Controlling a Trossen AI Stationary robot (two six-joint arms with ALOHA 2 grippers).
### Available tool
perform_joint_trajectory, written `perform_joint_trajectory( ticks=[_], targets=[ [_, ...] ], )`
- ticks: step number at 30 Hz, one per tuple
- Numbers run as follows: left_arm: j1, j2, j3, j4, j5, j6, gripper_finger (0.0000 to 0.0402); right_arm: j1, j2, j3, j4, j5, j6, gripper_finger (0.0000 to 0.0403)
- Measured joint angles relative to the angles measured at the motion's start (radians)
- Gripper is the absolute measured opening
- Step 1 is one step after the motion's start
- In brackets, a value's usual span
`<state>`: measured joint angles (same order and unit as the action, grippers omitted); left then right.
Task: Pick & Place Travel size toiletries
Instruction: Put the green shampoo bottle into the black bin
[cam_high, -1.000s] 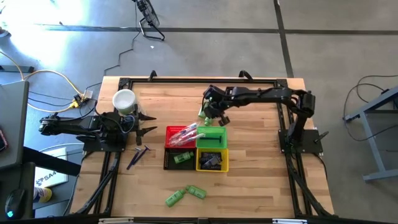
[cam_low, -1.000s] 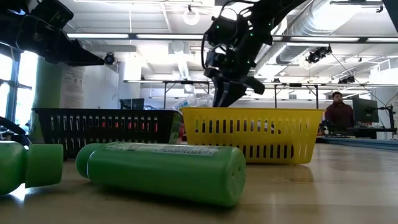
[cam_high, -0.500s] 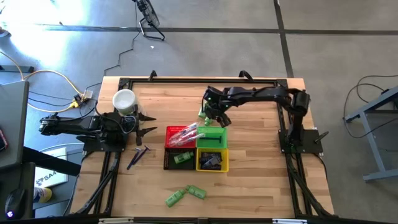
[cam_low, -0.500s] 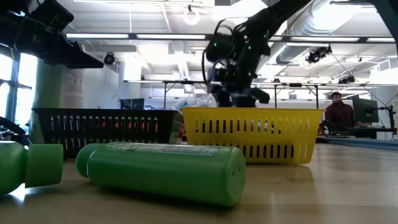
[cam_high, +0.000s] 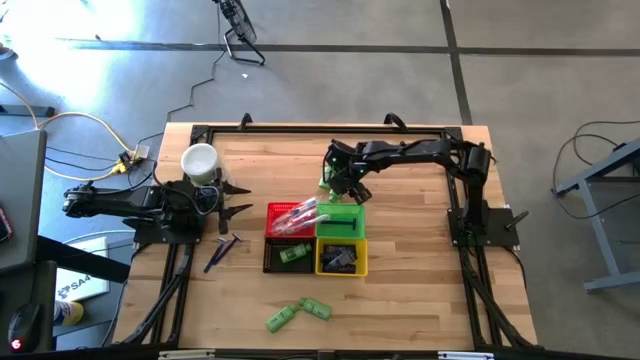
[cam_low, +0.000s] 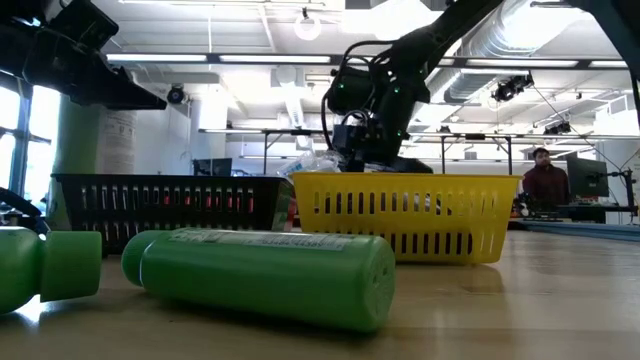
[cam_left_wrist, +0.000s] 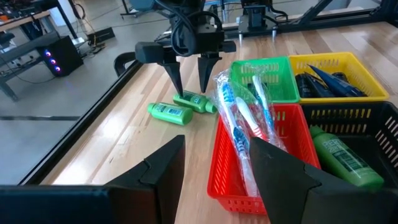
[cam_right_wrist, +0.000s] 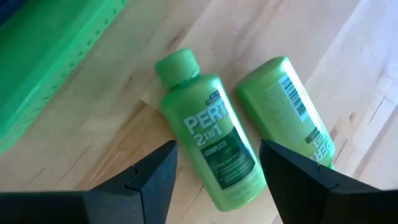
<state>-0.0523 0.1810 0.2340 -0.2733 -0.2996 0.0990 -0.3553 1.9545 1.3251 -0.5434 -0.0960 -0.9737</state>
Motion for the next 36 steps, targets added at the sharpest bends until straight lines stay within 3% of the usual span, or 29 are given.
perform_joint_trajectory(
  ticks=[15, 29, 36],
  targets=[
    [0.000, 0.000, 0.000, 0.000, 0.000, -0.002, 0.0175, 0.003, 0.000, 0.001, -0.095, -0.043, 0.001, 0.0220],
    [0.000, 0.000, 0.000, -0.001, 0.000, -0.001, 0.0175, 0.013, 0.048, 0.001, 0.003, -0.064, -0.026, 0.0220],
    [0.000, 0.000, 0.000, -0.007, 0.000, -0.001, 0.0175, 0.019, 0.074, 0.005, -0.062, 0.019, -0.005, 0.0201]
  ],
)
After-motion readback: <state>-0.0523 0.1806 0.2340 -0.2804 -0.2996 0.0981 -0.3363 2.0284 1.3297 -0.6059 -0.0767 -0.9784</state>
